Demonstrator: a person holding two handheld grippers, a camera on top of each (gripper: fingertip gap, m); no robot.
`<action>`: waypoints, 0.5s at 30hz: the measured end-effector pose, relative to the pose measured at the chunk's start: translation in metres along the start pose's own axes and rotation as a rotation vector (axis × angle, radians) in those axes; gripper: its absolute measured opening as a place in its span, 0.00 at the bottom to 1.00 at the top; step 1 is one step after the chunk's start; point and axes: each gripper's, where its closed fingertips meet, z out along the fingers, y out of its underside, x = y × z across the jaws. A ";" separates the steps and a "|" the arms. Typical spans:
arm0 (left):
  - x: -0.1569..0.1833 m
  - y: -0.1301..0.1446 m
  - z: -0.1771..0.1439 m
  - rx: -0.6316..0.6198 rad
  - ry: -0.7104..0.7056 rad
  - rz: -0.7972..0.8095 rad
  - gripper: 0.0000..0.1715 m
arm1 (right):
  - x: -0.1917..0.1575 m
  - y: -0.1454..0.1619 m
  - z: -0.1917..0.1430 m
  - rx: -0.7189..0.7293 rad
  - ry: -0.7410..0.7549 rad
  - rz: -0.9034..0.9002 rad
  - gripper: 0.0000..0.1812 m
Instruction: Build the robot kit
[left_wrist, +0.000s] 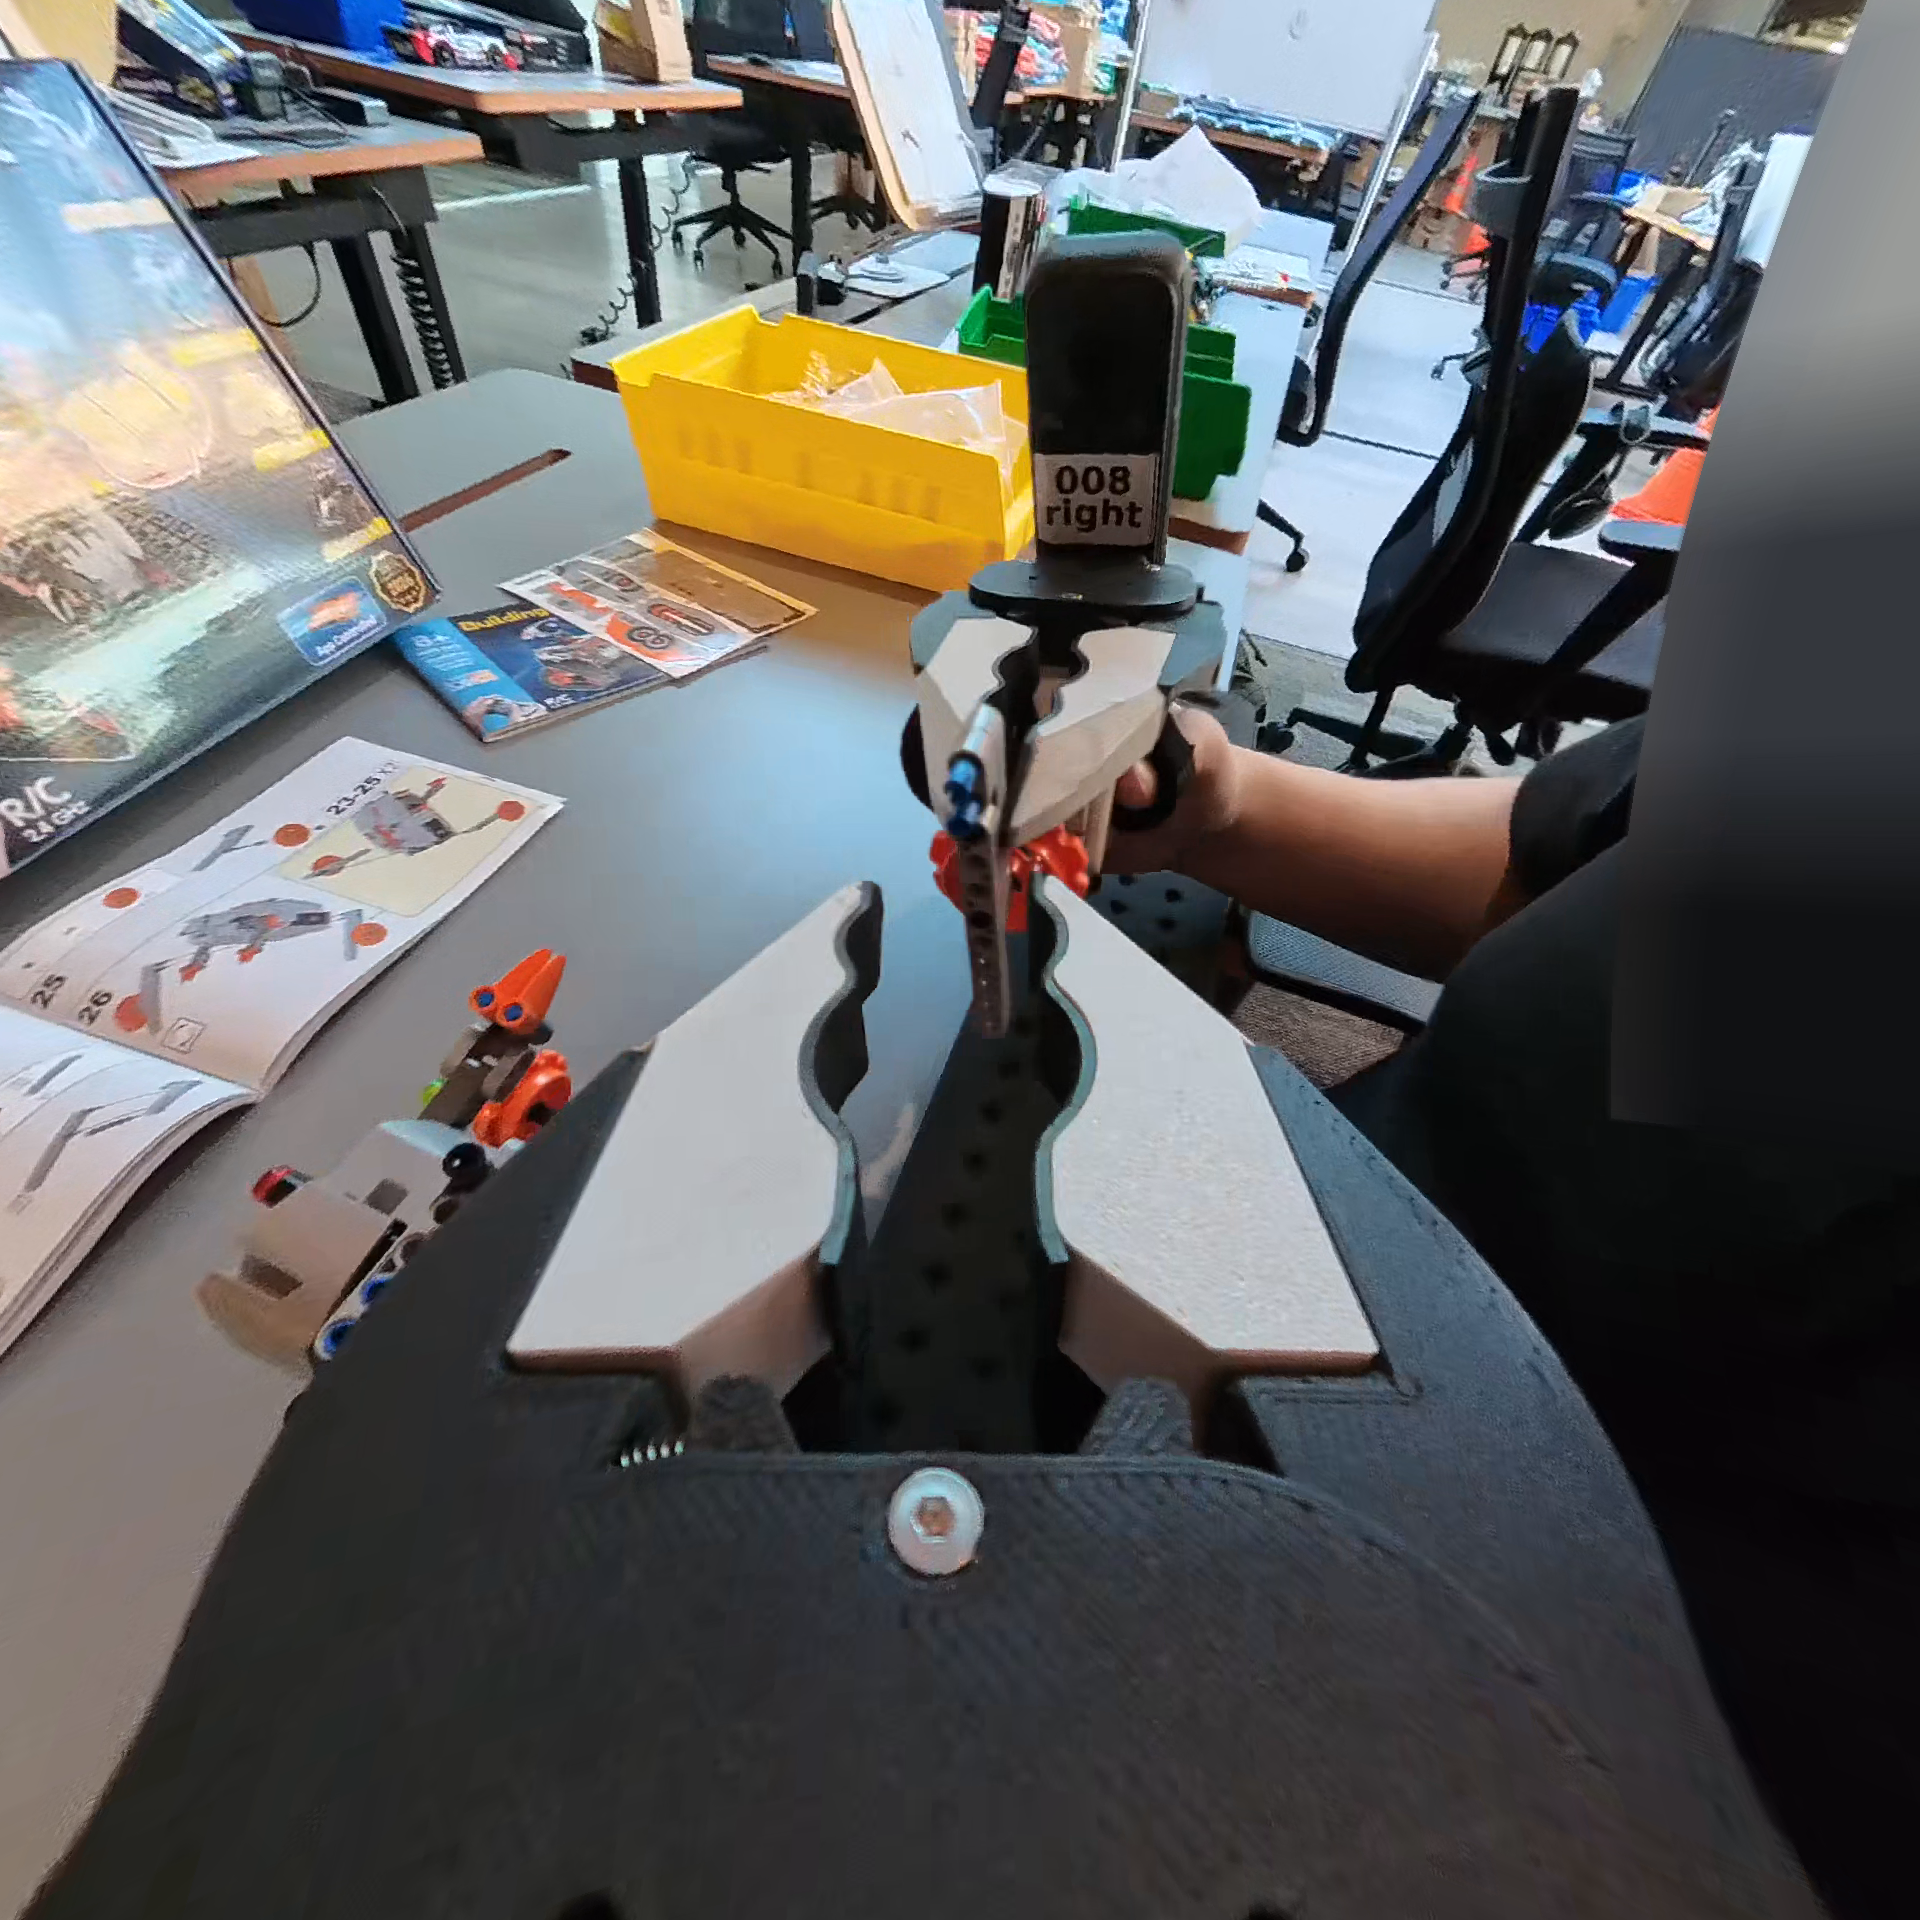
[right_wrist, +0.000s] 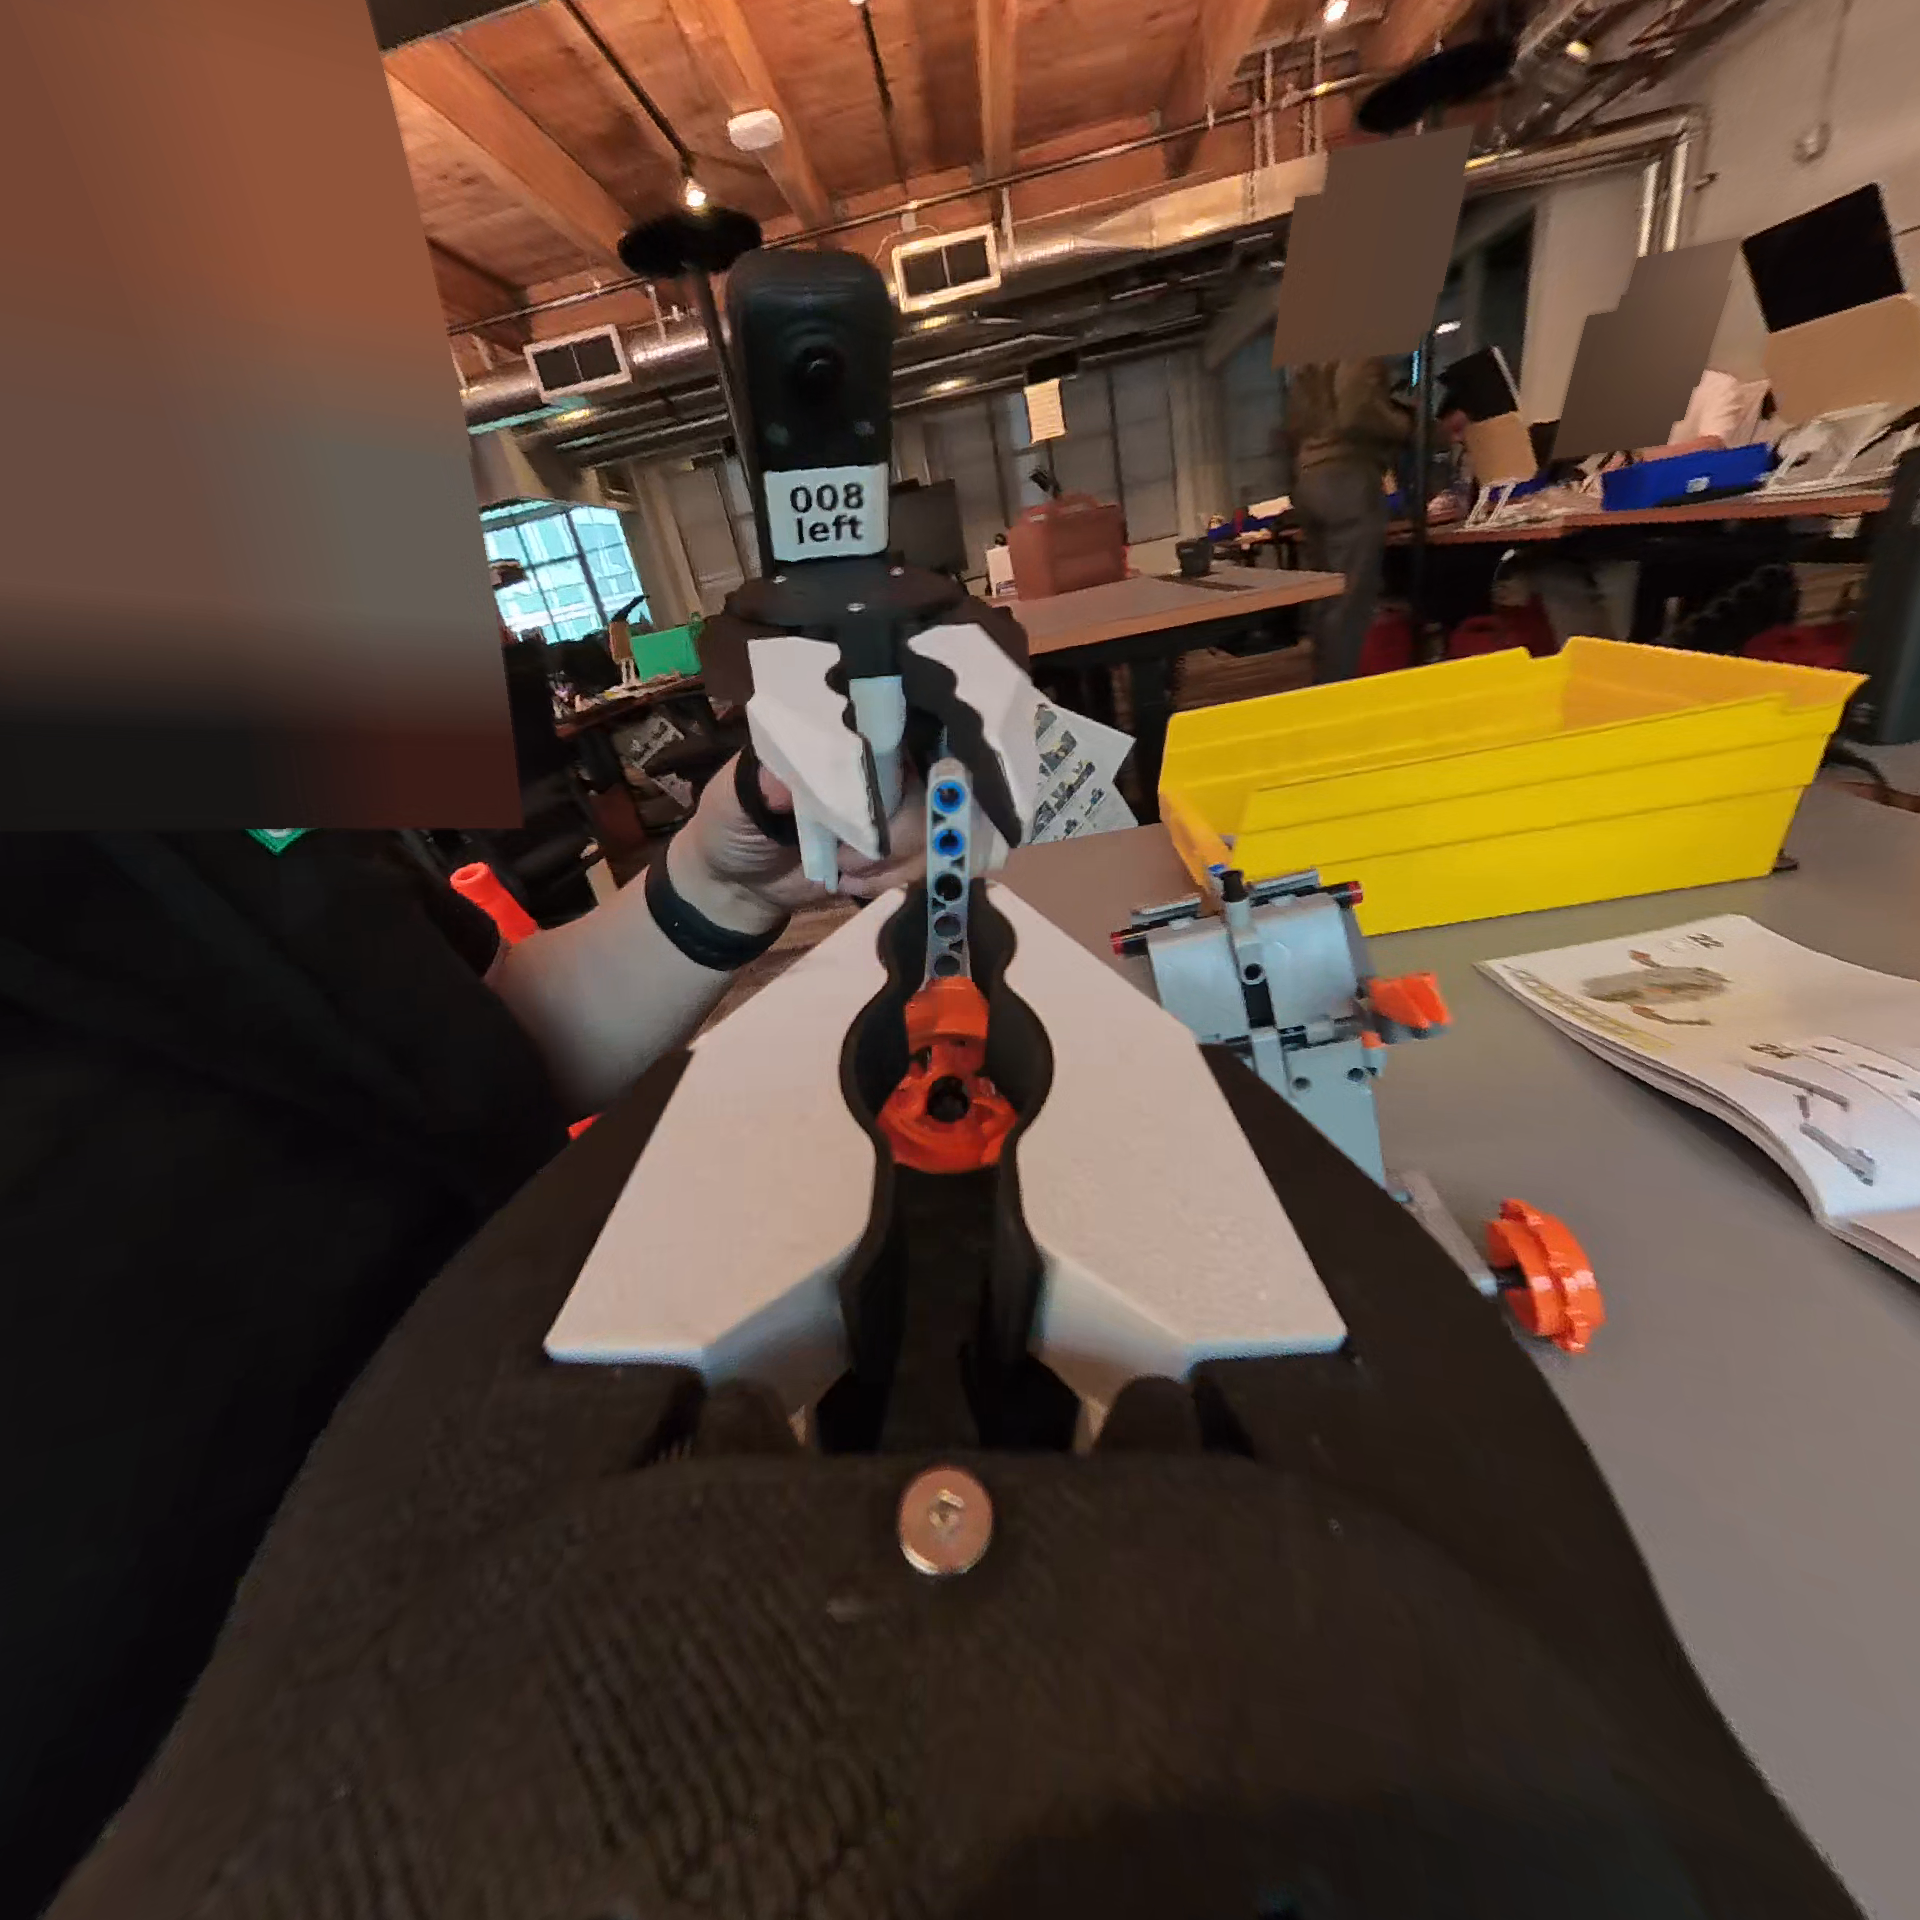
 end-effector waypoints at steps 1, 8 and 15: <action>0.004 -0.003 0.001 0.016 0.024 -0.004 0.14 | -0.002 0.002 0.001 -0.020 -0.001 0.002 0.03; 0.029 -0.007 -0.003 0.099 0.177 -0.066 0.03 | -0.027 0.008 0.006 -0.091 -0.043 -0.054 0.03; 0.034 0.003 -0.006 0.070 0.113 -0.038 0.03 | -0.036 -0.009 0.010 0.019 -0.073 0.036 0.11</action>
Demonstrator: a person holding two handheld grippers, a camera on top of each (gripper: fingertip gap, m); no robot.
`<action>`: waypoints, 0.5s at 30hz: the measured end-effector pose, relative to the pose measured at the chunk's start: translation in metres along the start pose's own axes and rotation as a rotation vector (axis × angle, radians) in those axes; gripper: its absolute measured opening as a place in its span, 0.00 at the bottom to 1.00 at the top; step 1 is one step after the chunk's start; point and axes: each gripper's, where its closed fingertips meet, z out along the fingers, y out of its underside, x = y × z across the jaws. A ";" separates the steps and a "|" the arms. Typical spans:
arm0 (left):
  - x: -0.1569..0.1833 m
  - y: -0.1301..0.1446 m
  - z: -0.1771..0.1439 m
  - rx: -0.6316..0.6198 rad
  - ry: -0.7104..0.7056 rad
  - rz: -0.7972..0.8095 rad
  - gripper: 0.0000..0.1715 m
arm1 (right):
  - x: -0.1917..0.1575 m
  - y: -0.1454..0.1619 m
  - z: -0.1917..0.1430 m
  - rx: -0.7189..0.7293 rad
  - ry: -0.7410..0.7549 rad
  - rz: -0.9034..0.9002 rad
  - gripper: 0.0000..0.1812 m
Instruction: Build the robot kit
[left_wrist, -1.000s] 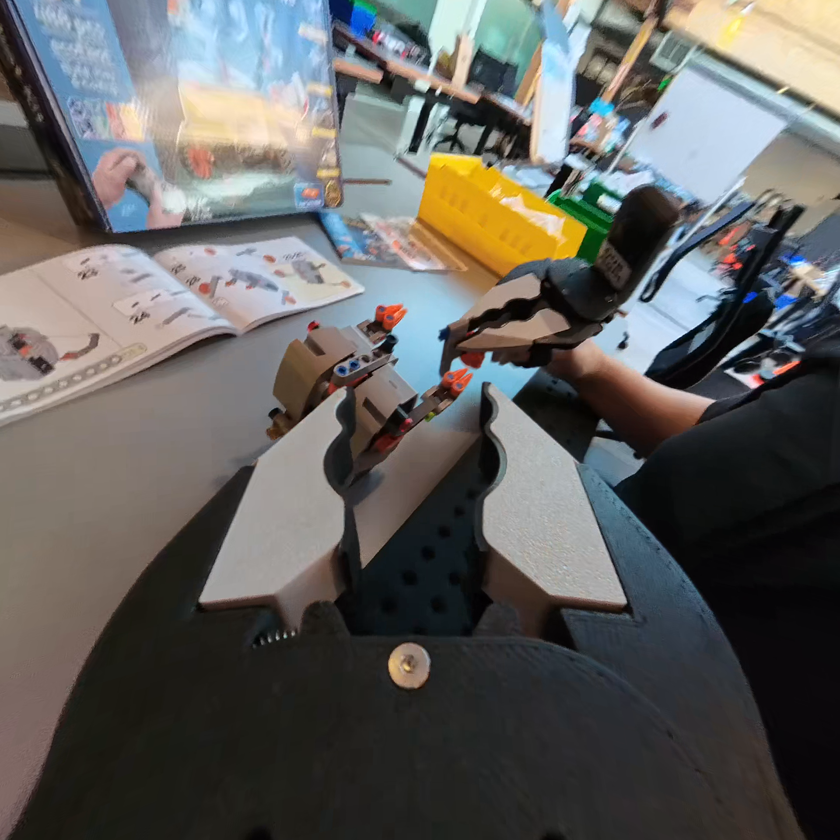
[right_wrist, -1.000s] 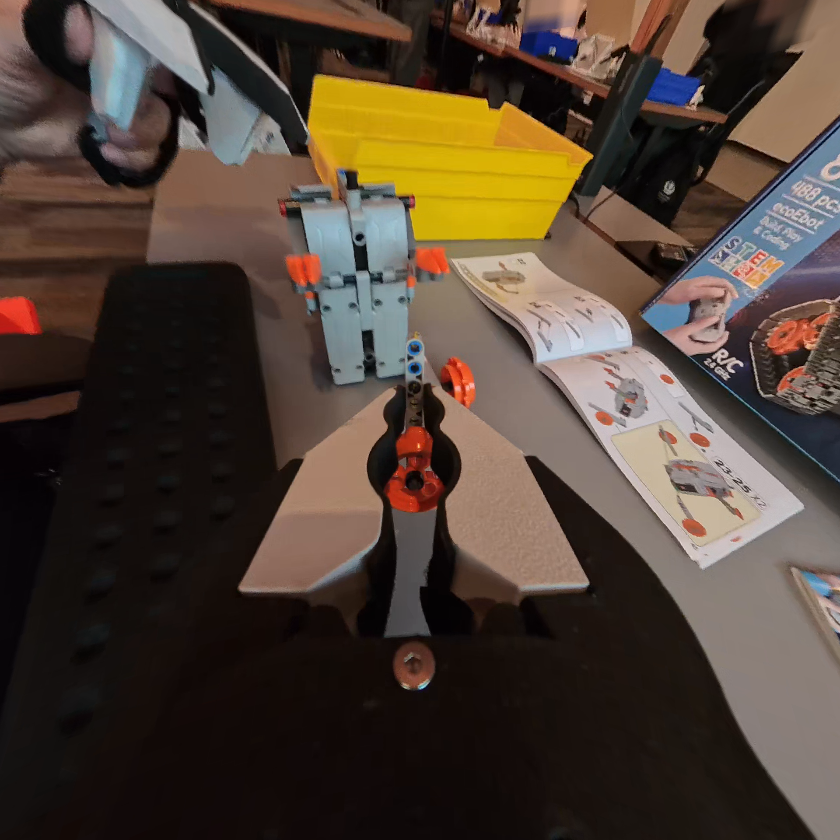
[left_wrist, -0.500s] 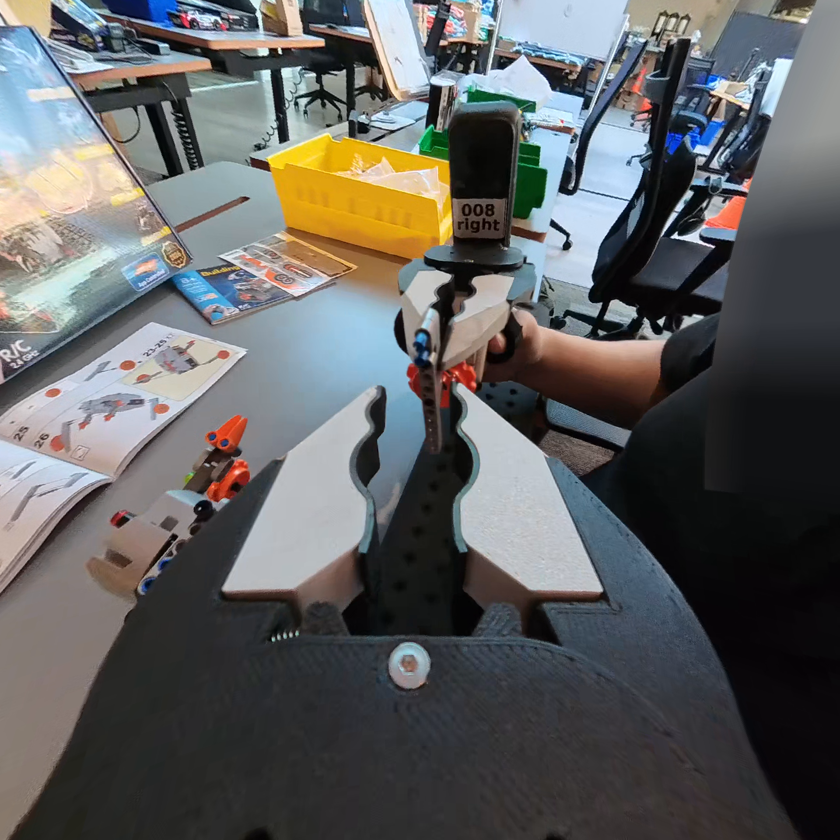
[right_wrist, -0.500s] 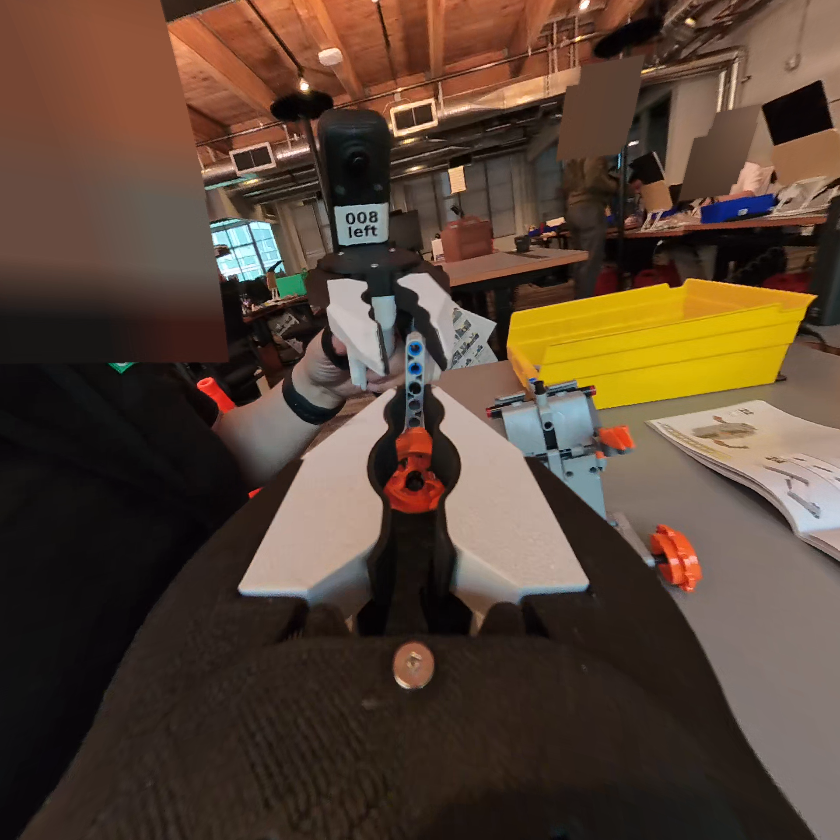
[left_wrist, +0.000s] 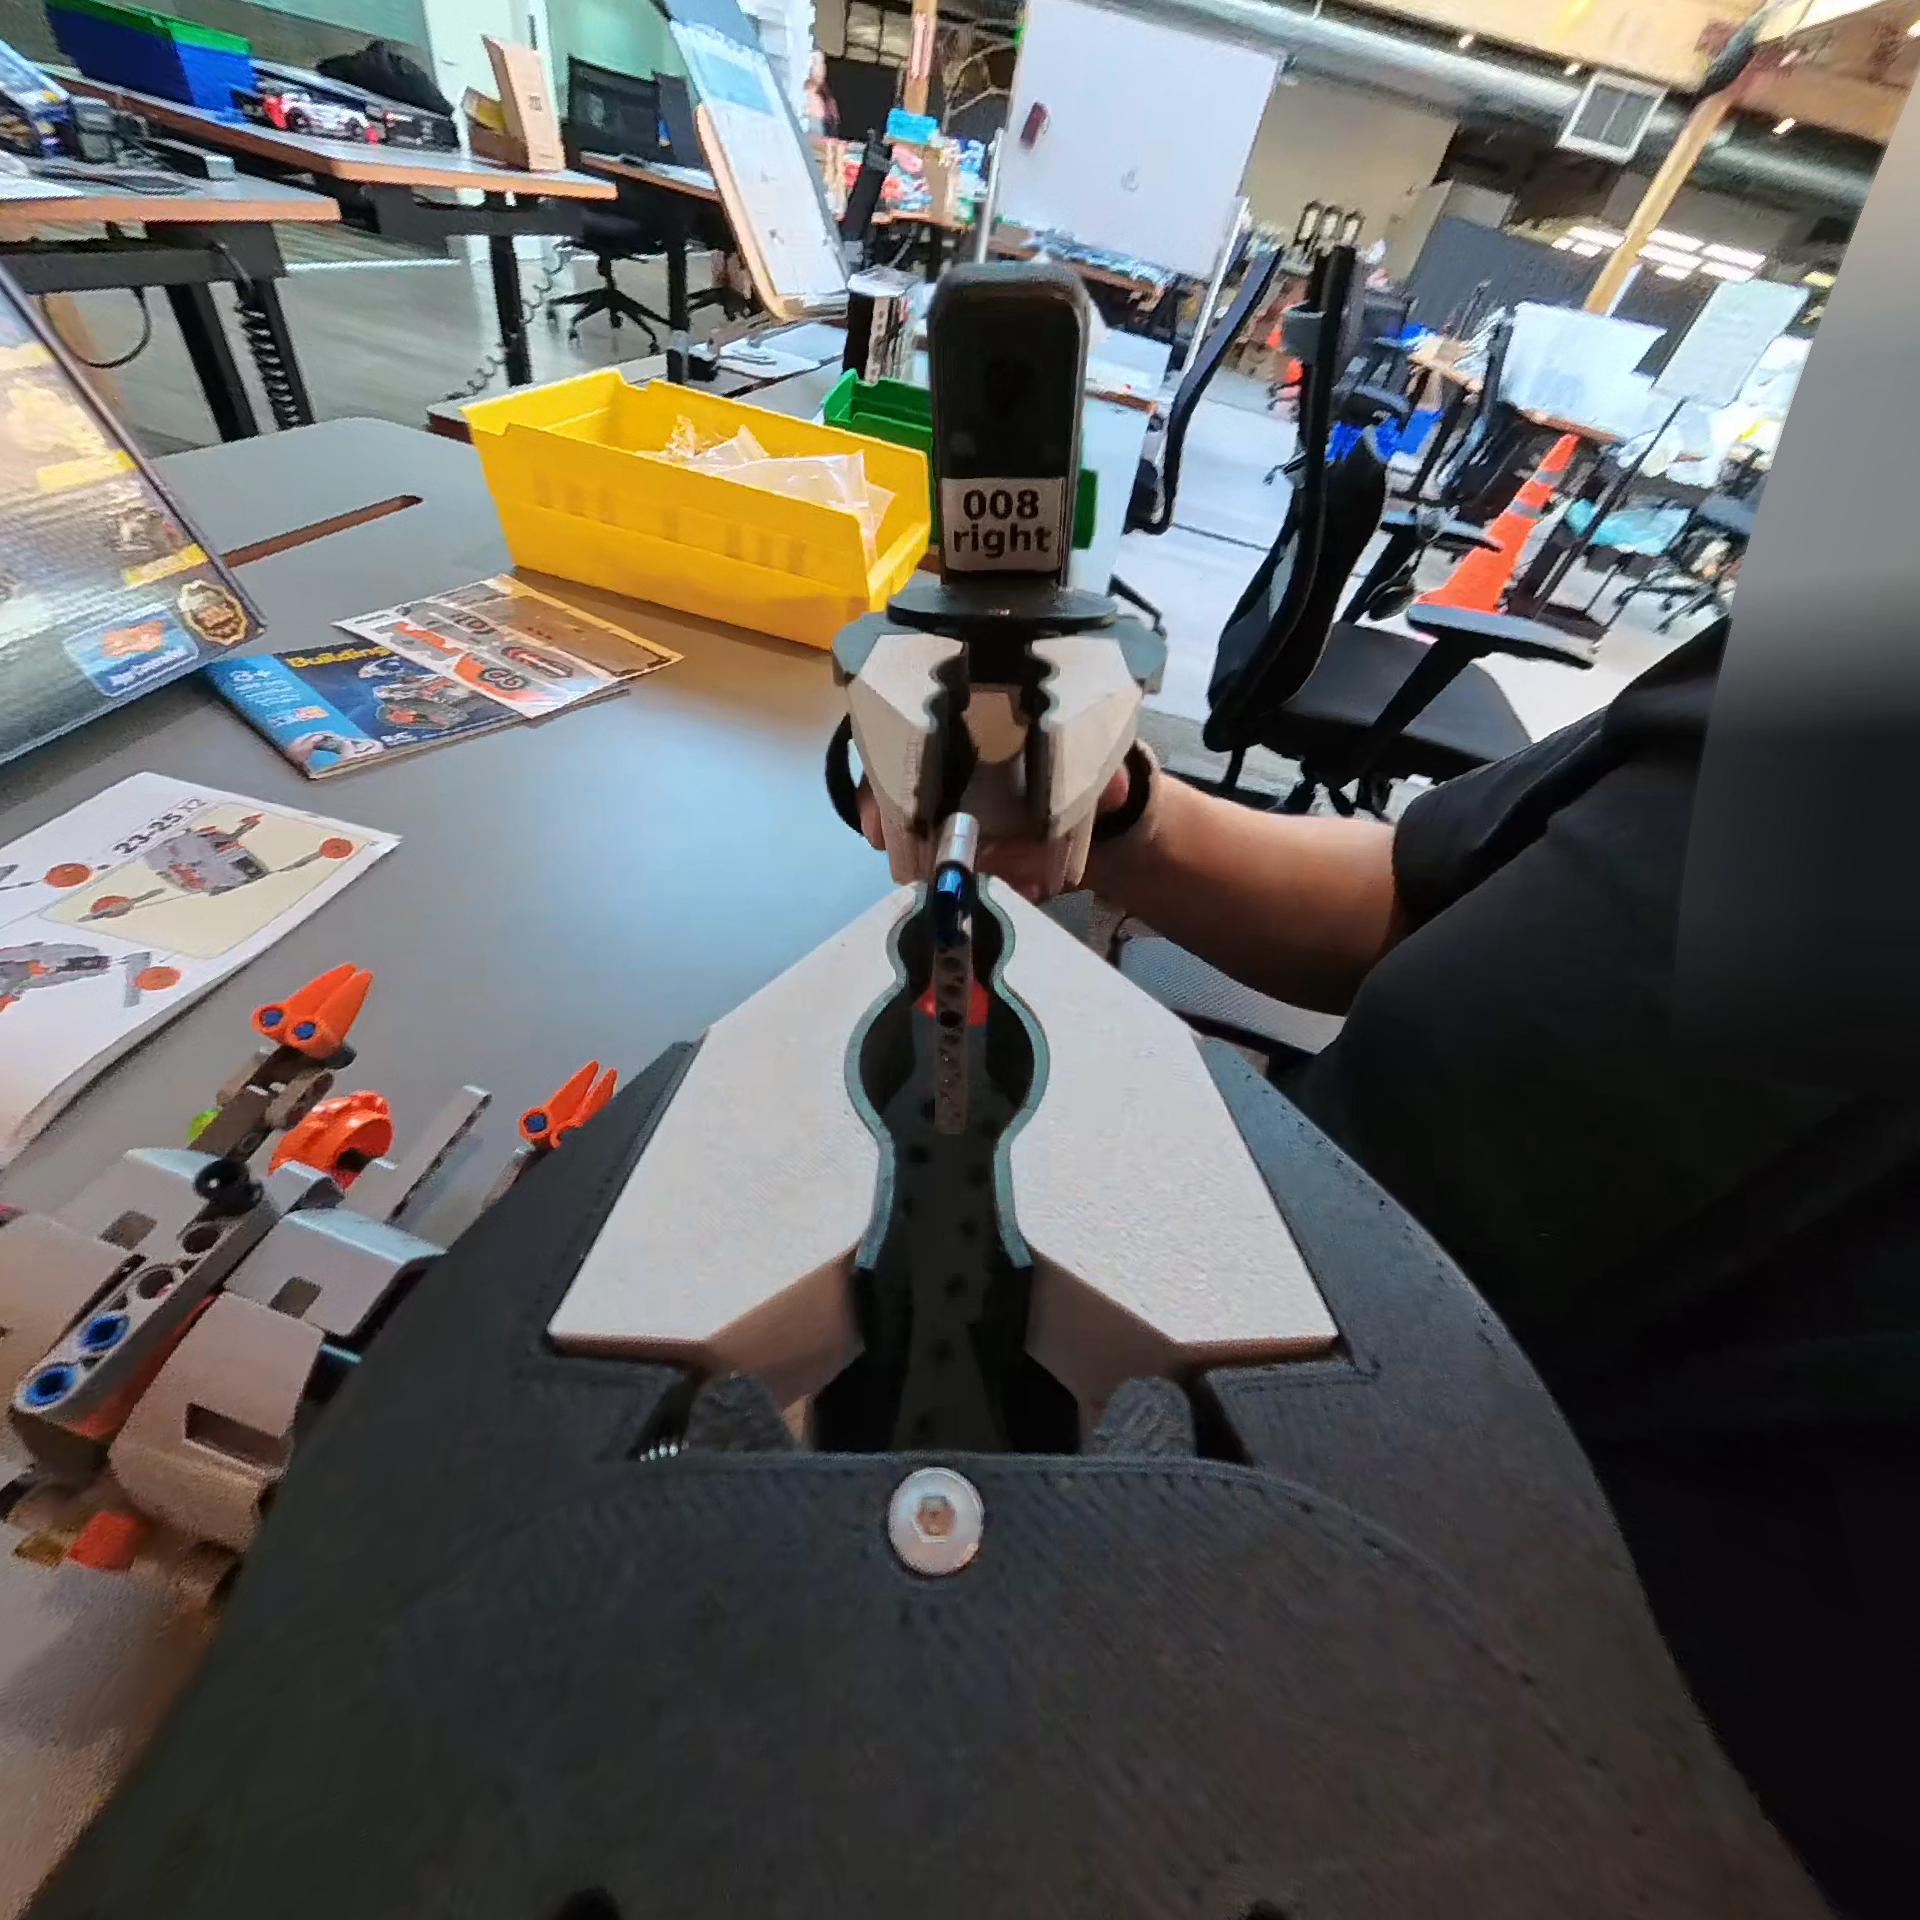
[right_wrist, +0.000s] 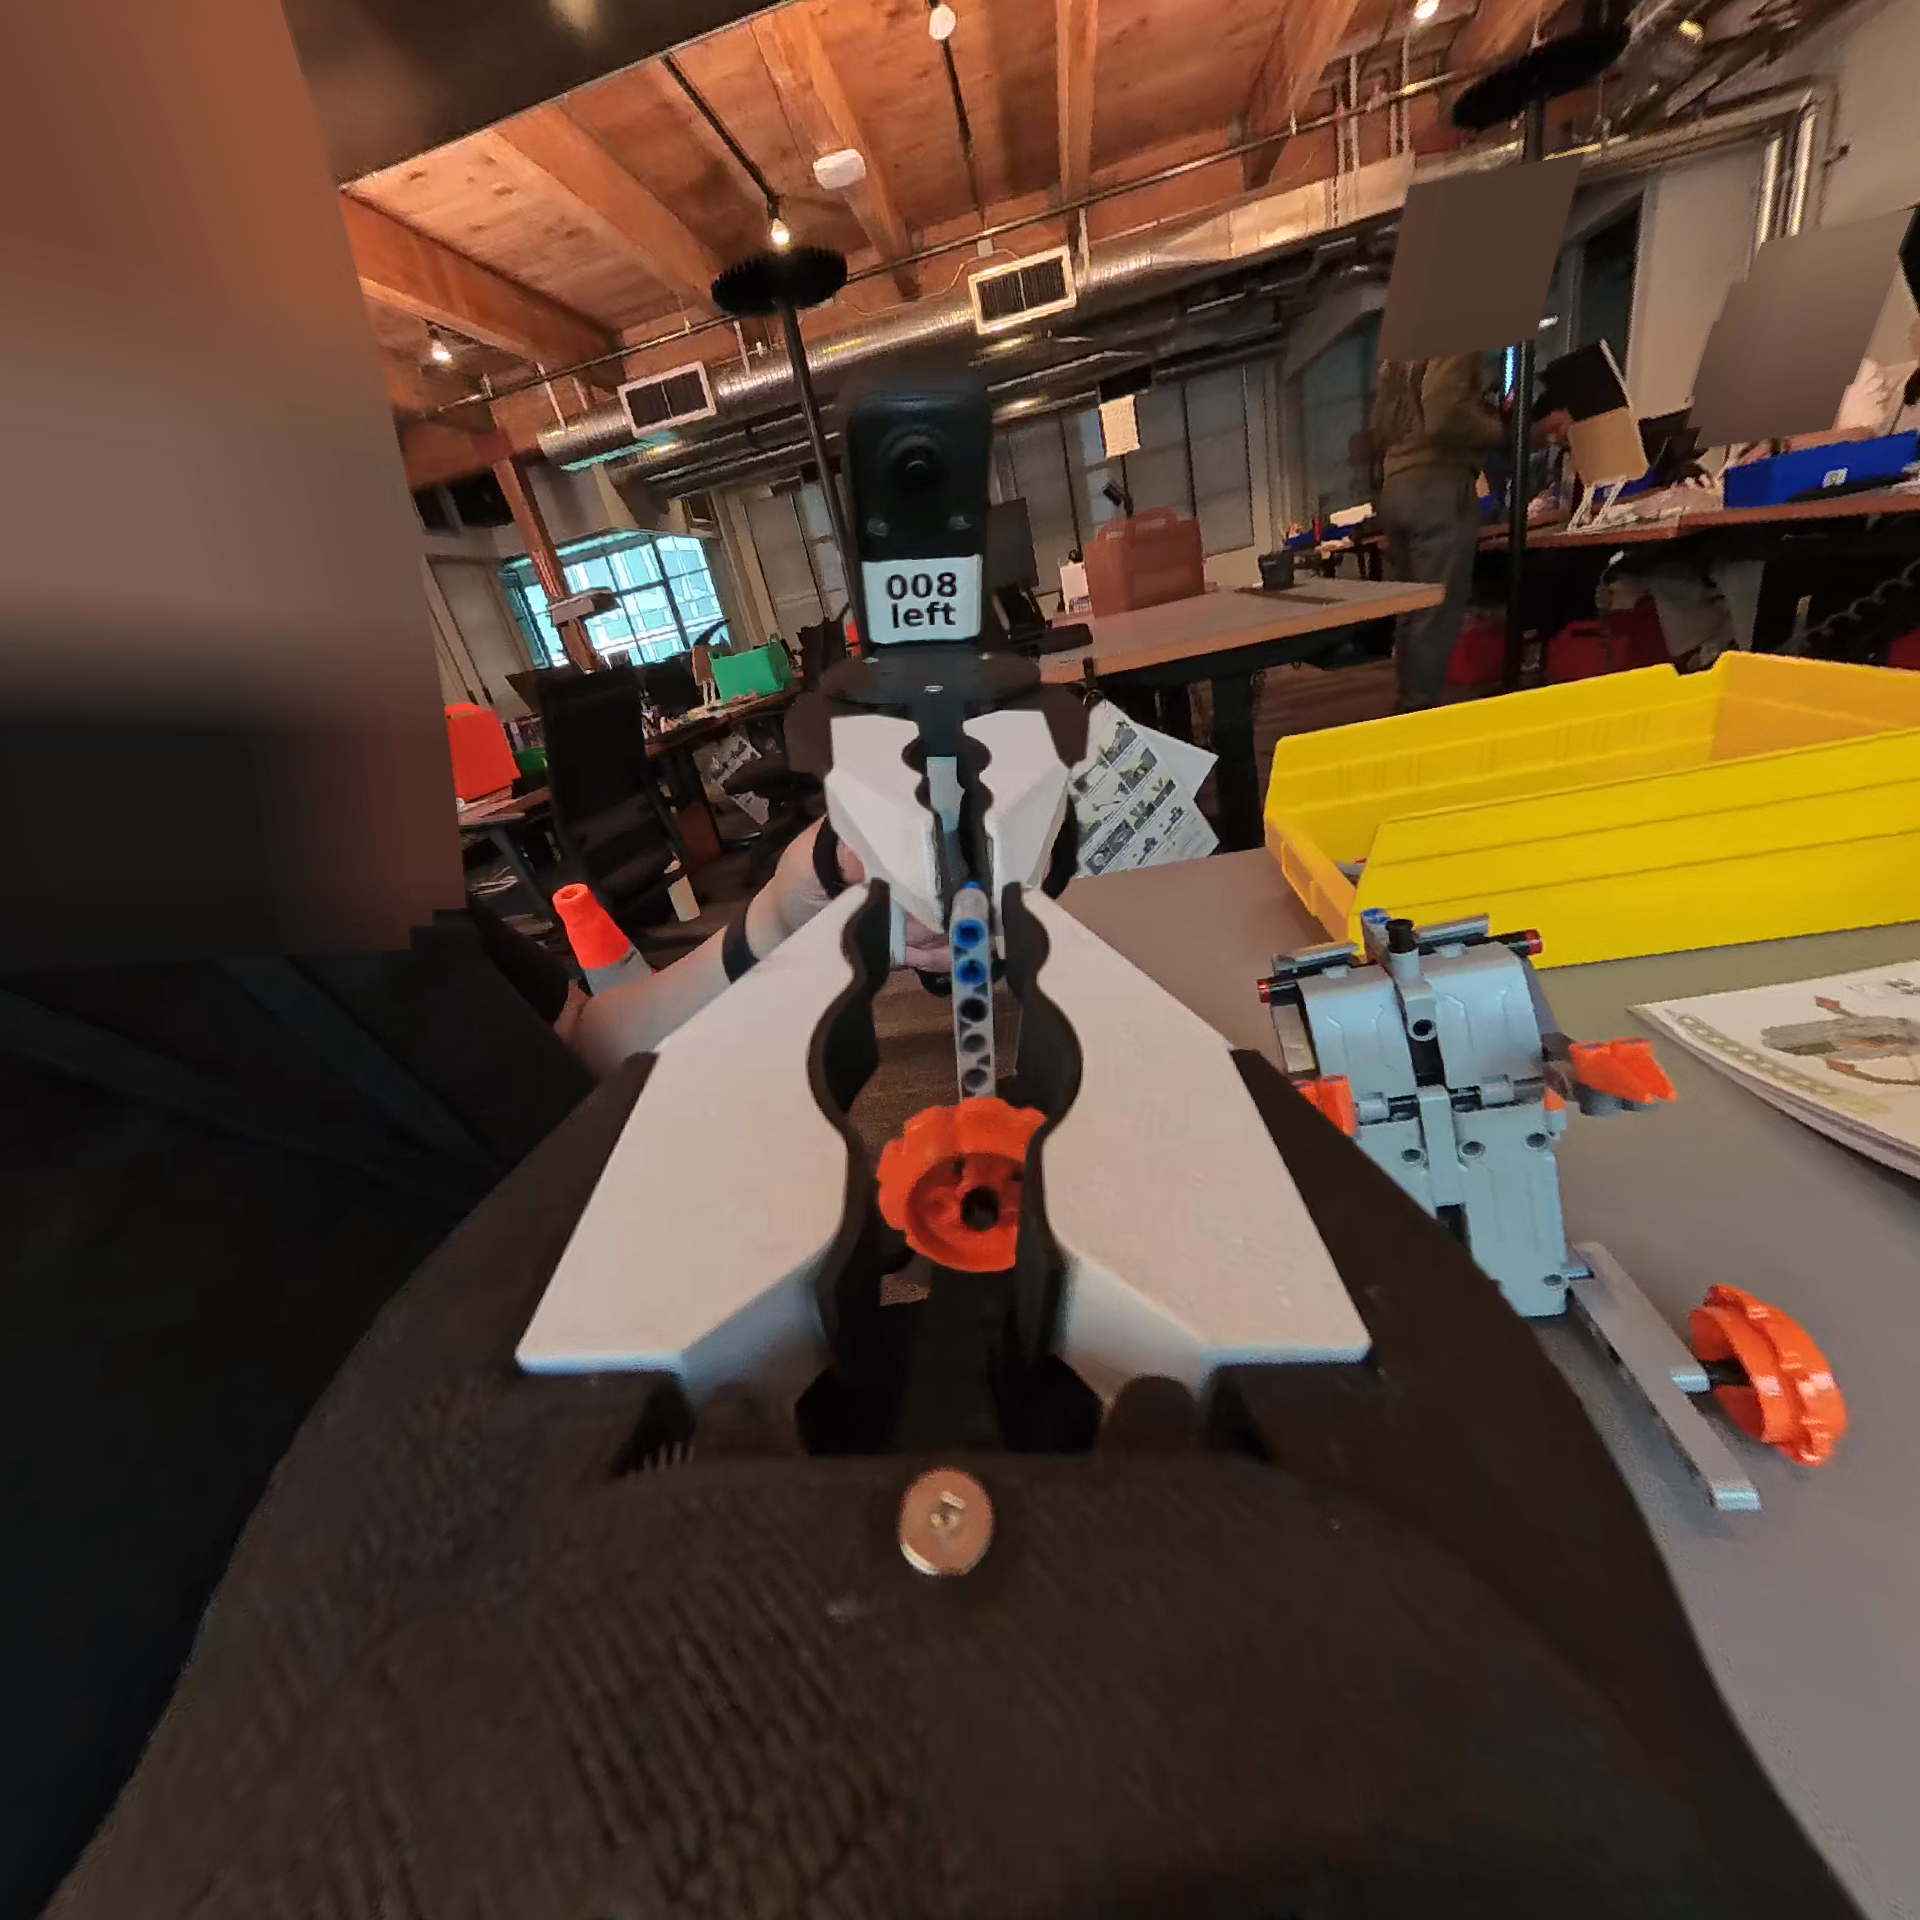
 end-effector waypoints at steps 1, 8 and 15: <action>0.001 0.000 0.000 -0.001 -0.011 0.009 0.02 | 0.000 0.001 0.001 -0.010 0.001 0.008 0.11; 0.007 -0.001 0.000 0.011 -0.020 0.018 0.02 | -0.002 0.012 0.005 -0.077 0.013 -0.024 0.03; -0.016 0.015 -0.041 0.032 -0.164 0.120 0.18 | 0.005 0.015 -0.010 -0.115 0.066 -0.074 0.03</action>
